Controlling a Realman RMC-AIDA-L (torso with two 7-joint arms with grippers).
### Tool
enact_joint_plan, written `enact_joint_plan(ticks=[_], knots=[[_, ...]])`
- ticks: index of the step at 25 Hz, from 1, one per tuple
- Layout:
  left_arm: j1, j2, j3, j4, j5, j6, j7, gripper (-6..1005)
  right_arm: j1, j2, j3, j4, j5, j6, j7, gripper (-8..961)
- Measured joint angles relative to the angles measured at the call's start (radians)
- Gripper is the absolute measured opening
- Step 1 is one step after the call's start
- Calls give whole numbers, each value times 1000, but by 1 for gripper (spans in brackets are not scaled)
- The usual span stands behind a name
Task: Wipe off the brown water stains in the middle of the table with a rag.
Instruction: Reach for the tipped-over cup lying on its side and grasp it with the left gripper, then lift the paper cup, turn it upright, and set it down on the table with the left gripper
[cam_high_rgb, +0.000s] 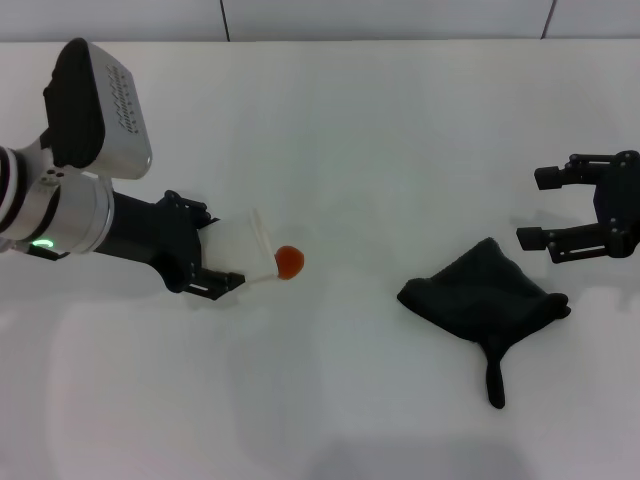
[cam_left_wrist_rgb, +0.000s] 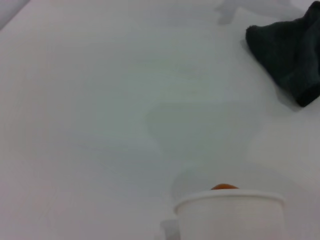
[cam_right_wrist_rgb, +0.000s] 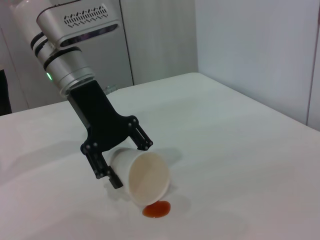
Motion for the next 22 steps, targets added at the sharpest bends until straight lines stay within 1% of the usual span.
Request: enact_joint_plan(ticks=[3,5,9,11,12,13,16,20,22], knots=[[1,0,0,1,-2,-13,0,794,0,0,0,0,0,0,0,857],[6,0,0,13,-22,-16,0,719,0,0,0,0,0,0,0,857],[43,3,-6,85,-131,1,23,687,0,0,0,-5,0,0,0,857],[77,4,-21,135,-202,-1,46,671,0,0,0,-7,0,0,0,857],[80,4,-23,138,-209,-2,50,664,0,0,0,-8,0,0,0,857],[86,4,-42,137,-252,-8,71,658,2,0,0,-9,0,0,-1,857],[79,5,-87,73,-348,-35,131,638,11,0,-1,-9,0,0,-8,857],[29,8,-105,-101,-468,-121,221,605,20,0,-12,-9,0,1,-11,856],[8,8,-106,-169,-513,-157,256,587,24,0,-18,-9,0,2,-12,856]])
